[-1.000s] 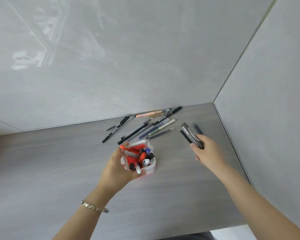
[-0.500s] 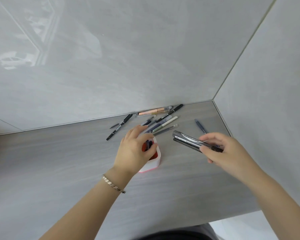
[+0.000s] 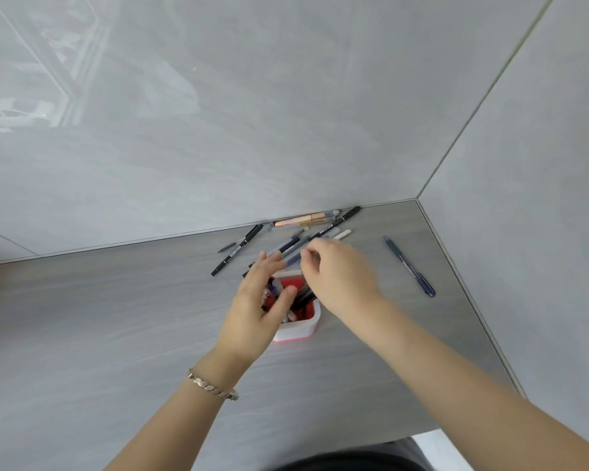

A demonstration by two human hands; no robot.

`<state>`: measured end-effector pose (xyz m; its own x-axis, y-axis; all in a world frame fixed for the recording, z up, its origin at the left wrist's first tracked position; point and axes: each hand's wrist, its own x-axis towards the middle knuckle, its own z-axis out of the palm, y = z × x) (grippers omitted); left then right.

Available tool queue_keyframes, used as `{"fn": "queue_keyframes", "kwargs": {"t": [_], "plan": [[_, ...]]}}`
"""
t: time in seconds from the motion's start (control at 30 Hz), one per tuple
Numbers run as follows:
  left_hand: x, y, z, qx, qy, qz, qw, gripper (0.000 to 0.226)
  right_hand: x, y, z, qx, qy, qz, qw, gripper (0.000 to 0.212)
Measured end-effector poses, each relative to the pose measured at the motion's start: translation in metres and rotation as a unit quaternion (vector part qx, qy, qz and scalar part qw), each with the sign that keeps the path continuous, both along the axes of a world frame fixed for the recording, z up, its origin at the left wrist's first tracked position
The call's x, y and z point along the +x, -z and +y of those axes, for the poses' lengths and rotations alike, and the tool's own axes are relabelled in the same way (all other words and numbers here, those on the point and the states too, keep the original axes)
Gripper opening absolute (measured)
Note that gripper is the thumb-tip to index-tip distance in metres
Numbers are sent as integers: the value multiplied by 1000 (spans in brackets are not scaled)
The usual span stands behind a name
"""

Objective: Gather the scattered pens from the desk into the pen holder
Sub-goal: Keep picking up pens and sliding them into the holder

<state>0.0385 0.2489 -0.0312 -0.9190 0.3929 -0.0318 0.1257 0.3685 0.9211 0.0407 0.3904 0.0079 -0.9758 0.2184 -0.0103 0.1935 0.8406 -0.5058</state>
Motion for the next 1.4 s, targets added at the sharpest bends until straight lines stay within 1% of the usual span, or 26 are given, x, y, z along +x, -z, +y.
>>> {"fn": "queue_keyframes", "kwargs": {"t": [0.07,0.13,0.17,0.23,0.3,0.4,0.43,0.5,0.57,0.6,0.67,0.73,0.77,0.8,0.87,0.9,0.93,0.97,1.03,1.07,1.13,1.17,1.23,1.27,1.33,1.4], "plan": [[4,3,-7,-26,44,-8,999,70,-5,4,-7,19,4,47,999,31],[6,8,-10,-66,54,-7,996,96,-13,6,-11,-13,-29,65,997,35],[6,12,-12,-84,52,0,995,102,-17,7,-12,-36,-49,53,997,34],[5,16,-14,-108,54,11,993,105,-23,6,-6,-69,-80,-10,994,34],[1,15,-15,-105,55,6,993,100,-23,4,6,-98,-86,-76,989,39],[-2,10,-17,-93,41,-30,994,95,-14,5,14,-130,-77,-126,981,42],[-3,9,-17,-93,35,-37,994,94,-14,9,13,-124,-66,-126,982,41],[-2,8,-16,-93,27,-47,994,93,-17,21,5,-76,-38,-88,993,40],[-1,7,-16,-93,23,-56,994,94,-23,33,-4,-50,-42,-54,996,41],[-1,8,-16,-93,22,-60,994,95,-25,37,-9,-54,-58,-58,995,42],[0,8,-16,-92,17,-59,994,95,-27,39,-16,-83,-107,-111,985,51],[0,9,-16,-96,13,-51,994,94,-26,32,-15,-144,-164,-191,957,60],[0,10,-16,-98,13,-52,994,93,-23,30,-10,-185,-172,-202,946,61],[0,10,-17,-99,13,-55,994,93,-19,29,-3,-228,-154,-183,944,59],[0,10,-18,-105,14,-61,993,95,-11,36,26,-275,-40,-83,957,48],[0,10,-17,-108,13,-61,992,95,-6,45,46,-247,36,-36,968,42],[0,11,-18,-111,12,-60,992,95,-1,56,70,-190,105,-12,976,38],[0,11,-18,-114,11,-60,992,95,3,70,94,-124,161,-14,979,36],[0,11,-18,-120,7,-59,991,95,10,93,137,-18,233,-89,968,40],[0,11,-18,-122,6,-60,991,95,14,101,151,14,252,-140,958,42],[0,10,-17,-123,5,-60,991,95,21,115,166,38,247,-214,945,40],[0,10,-17,-124,7,-59,990,95,23,118,169,31,225,-223,948,34],[0,9,-16,-126,9,-57,990,95,23,112,165,0,187,-188,964,11],[0,8,-16,-126,9,-57,990,94,23,103,160,-27,168,-146,974,4],[0,8,-16,-126,7,-57,990,94,26,75,145,-108,141,-47,983,10],[0,8,-16,-125,4,-56,991,95,32,26,123,-194,103,31,975,13]]}}
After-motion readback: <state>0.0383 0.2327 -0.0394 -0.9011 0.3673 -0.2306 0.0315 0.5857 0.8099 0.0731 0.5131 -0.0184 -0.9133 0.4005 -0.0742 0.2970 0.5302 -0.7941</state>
